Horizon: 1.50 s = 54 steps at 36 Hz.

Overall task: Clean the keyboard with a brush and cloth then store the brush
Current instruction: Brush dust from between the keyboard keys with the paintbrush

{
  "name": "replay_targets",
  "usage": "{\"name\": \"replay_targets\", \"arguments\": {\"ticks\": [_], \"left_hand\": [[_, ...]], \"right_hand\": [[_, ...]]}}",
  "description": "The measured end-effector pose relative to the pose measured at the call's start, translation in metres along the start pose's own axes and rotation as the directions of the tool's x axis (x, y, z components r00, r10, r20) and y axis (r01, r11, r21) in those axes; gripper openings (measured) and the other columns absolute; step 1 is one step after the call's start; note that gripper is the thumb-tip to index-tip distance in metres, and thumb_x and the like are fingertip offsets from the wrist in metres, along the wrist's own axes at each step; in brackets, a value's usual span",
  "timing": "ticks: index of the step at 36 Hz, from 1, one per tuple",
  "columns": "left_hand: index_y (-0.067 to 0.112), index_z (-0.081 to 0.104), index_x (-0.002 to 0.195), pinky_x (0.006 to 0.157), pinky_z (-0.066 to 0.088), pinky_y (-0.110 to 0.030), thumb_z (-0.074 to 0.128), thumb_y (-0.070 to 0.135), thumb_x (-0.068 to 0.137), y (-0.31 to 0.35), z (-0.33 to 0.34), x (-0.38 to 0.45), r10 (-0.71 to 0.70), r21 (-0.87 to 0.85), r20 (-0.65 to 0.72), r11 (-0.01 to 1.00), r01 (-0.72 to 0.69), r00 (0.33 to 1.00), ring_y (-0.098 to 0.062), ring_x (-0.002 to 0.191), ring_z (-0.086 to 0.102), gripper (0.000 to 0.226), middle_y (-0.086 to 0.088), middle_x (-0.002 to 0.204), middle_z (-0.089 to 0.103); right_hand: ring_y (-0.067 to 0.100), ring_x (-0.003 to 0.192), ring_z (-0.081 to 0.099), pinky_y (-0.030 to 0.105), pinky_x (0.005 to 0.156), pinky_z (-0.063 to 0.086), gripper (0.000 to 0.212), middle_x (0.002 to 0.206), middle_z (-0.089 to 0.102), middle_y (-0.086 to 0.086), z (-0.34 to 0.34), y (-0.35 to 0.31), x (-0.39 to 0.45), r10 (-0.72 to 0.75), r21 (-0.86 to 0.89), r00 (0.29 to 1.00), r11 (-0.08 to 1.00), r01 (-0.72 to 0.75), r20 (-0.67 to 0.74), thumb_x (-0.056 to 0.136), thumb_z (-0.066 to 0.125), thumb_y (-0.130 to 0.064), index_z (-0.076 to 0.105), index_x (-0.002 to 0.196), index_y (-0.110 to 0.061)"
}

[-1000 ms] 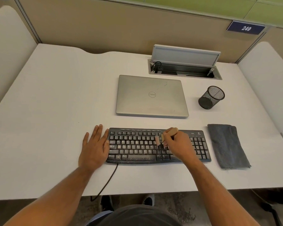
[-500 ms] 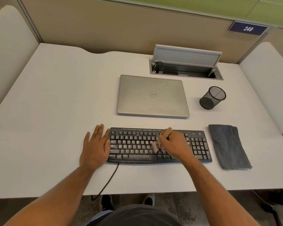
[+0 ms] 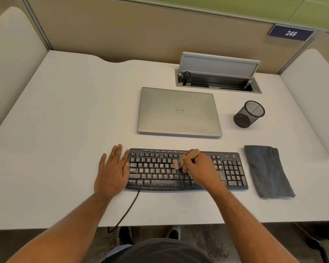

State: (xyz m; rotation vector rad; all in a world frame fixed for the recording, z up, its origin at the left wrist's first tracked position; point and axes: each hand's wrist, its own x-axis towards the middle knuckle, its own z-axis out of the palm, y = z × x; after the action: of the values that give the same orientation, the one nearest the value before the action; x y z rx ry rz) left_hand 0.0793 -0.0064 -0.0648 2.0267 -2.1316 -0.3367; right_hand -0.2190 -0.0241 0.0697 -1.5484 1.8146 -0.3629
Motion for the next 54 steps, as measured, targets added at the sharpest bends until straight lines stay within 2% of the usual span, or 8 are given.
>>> {"name": "replay_targets", "arguments": {"ticks": [4, 10, 14, 22, 36, 42, 48, 54], "left_hand": [[0.023, 0.027, 0.161, 0.127, 0.007, -0.049, 0.009, 0.044, 0.102, 0.001, 0.000, 0.001, -0.004, 0.007, 0.008, 1.000, 0.004, 1.000, -0.014, 0.158, 0.002, 0.065, -0.001, 0.170, 0.013], [0.024, 0.026, 0.162, 0.127, 0.006, -0.048, 0.009, 0.044, 0.102, 0.000, 0.000, 0.001, -0.006, -0.001, 0.011, 1.000, 0.006, 1.000, -0.013, 0.158, 0.001, 0.065, 0.000, 0.170, 0.012], [0.025, 0.022, 0.162, 0.128, 0.005, -0.048, 0.008, 0.044, 0.103, 0.000, -0.001, 0.001, -0.009, 0.006, 0.017, 1.000, 0.009, 1.000, -0.012, 0.157, -0.002, 0.065, 0.001, 0.171, 0.009], [0.026, 0.022, 0.162, 0.128, 0.005, -0.048, 0.007, 0.044, 0.103, 0.000, 0.000, 0.000, -0.007, 0.010, 0.016, 1.000, 0.007, 1.000, -0.013, 0.158, -0.002, 0.064, 0.001, 0.171, 0.009], [0.026, 0.022, 0.162, 0.128, 0.005, -0.048, 0.007, 0.045, 0.103, 0.001, -0.001, 0.000, -0.012, -0.005, 0.013, 1.000, 0.012, 1.000, -0.012, 0.157, -0.002, 0.064, 0.002, 0.171, 0.009], [0.025, 0.025, 0.162, 0.128, 0.005, -0.048, 0.009, 0.044, 0.103, 0.001, -0.001, -0.001, -0.010, -0.011, 0.006, 1.000, 0.010, 1.000, -0.013, 0.158, 0.001, 0.064, 0.000, 0.170, 0.012], [0.023, 0.028, 0.161, 0.127, 0.007, -0.049, 0.012, 0.042, 0.104, 0.001, 0.001, 0.000, -0.008, -0.022, -0.006, 1.000, 0.008, 1.000, -0.014, 0.158, 0.004, 0.062, 0.000, 0.170, 0.015], [0.023, 0.028, 0.161, 0.127, 0.009, -0.049, 0.011, 0.042, 0.103, 0.001, 0.000, 0.000, -0.006, 0.002, -0.005, 1.000, 0.006, 1.000, -0.015, 0.158, 0.006, 0.063, -0.001, 0.170, 0.015]], "right_hand": [[0.017, 0.072, 0.074, 0.043, 0.076, 0.063, 0.030, 0.072, 0.075, -0.001, -0.004, -0.002, 0.004, 0.019, -0.043, 0.999, 0.999, -0.017, 0.047, 0.105, 0.054, -0.032, 0.073, 0.087, -0.018], [0.009, 0.068, 0.071, 0.035, 0.070, 0.062, 0.027, 0.071, 0.074, -0.007, 0.001, -0.001, 0.002, -0.001, -0.025, 0.999, 1.000, 0.000, -0.032, 0.106, 0.052, -0.034, 0.071, 0.089, -0.024], [0.020, 0.070, 0.075, 0.045, 0.075, 0.064, 0.032, 0.069, 0.075, 0.002, 0.000, 0.001, 0.006, 0.031, -0.042, 0.999, 0.999, -0.029, 0.035, 0.103, 0.055, -0.029, 0.074, 0.082, -0.014], [0.010, 0.076, 0.074, 0.041, 0.077, 0.064, 0.021, 0.078, 0.076, -0.005, 0.012, -0.007, -0.001, -0.021, 0.097, 1.000, 0.995, 0.021, 0.008, 0.106, 0.053, -0.034, 0.069, 0.092, -0.032], [0.021, 0.070, 0.074, 0.048, 0.076, 0.063, 0.032, 0.068, 0.075, 0.002, 0.012, -0.011, 0.002, 0.008, 0.038, 0.999, 0.999, -0.010, 0.039, 0.103, 0.054, -0.025, 0.073, 0.080, -0.013], [0.015, 0.074, 0.076, 0.046, 0.076, 0.065, 0.023, 0.076, 0.077, -0.003, 0.022, -0.019, -0.001, -0.032, 0.174, 0.999, 0.984, 0.034, -0.012, 0.106, 0.055, -0.031, 0.071, 0.090, -0.027], [0.022, 0.072, 0.075, 0.048, 0.075, 0.063, 0.032, 0.072, 0.075, 0.002, 0.028, -0.019, 0.001, 0.003, 0.068, 1.000, 0.998, -0.004, 0.020, 0.105, 0.053, -0.028, 0.071, 0.084, -0.014], [0.017, 0.072, 0.075, 0.045, 0.074, 0.064, 0.031, 0.073, 0.076, 0.000, 0.027, -0.020, 0.000, -0.013, 0.082, 1.000, 0.997, 0.014, -0.022, 0.106, 0.051, -0.034, 0.071, 0.086, -0.021]]}}
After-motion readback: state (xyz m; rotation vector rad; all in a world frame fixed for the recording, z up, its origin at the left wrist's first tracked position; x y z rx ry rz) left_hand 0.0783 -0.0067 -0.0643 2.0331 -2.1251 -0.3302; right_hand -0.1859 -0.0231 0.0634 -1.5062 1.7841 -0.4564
